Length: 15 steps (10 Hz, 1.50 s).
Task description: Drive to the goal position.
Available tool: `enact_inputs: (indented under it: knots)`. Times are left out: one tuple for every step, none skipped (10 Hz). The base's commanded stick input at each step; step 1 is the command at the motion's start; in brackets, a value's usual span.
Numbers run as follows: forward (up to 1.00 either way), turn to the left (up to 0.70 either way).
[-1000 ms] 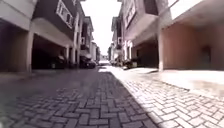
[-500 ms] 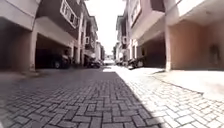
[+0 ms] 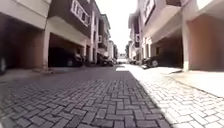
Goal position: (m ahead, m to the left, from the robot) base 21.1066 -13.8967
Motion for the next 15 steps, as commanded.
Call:
enact_inputs:
  knots:
    - [0.5, 0.0]
    - [0.5, 0.0]
    - [0.5, 0.0]
    - [0.5, 0.0]
    - [0.5, 0.0]
    - [0.5, 0.0]
    - [0.5, 0.0]
    - [0.5, 0.0]
    - [0.5, 0.0]
    - [0.5, 0.0]
    - [0.5, 0.0]
    - [0.5, 0.0]
    - [0.5, 0.0]
    - [0.5, 0.0]
    - [0.5, 0.0]
